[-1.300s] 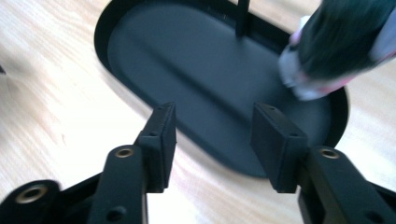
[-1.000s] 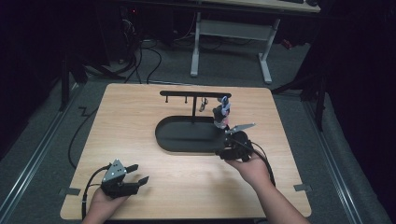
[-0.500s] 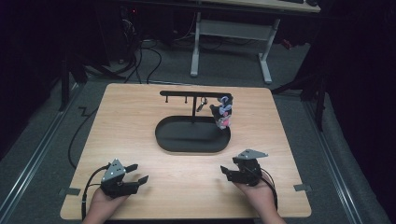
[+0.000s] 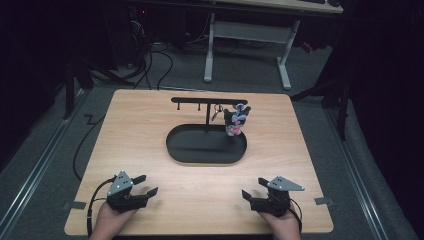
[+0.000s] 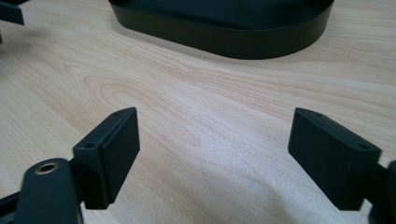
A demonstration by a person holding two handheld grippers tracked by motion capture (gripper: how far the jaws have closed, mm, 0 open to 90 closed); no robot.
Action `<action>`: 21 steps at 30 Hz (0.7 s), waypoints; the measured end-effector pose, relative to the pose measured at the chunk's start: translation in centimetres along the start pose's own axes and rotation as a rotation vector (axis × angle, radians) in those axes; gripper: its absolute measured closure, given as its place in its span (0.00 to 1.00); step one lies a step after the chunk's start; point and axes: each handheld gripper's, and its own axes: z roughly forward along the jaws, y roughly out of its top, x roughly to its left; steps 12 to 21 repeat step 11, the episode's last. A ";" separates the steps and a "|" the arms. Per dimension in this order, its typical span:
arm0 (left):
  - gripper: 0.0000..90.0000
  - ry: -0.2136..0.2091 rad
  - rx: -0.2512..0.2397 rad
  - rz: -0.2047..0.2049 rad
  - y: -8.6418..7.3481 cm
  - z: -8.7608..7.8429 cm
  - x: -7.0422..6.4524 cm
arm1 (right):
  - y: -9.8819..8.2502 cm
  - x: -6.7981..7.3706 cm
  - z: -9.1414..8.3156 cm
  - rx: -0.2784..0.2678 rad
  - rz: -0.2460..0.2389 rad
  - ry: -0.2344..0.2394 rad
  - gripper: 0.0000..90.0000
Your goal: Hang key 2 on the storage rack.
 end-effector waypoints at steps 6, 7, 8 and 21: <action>0.37 -0.008 -0.001 0.001 0.0 0.0 0.0 | 0.2 0.1 1.0 0.008 -0.042 -0.031 0.18; 0.37 -0.011 -0.003 0.000 0.0 0.0 0.0 | 0.1 0.2 1.1 0.014 -0.044 -0.035 0.18; 0.37 -0.014 -0.004 0.001 0.0 0.0 0.0 | 0.1 0.2 1.1 0.015 -0.047 -0.037 0.18; 0.37 -0.021 -0.003 0.004 0.0 0.0 0.0 | 0.1 0.2 1.1 0.015 -0.045 -0.039 0.19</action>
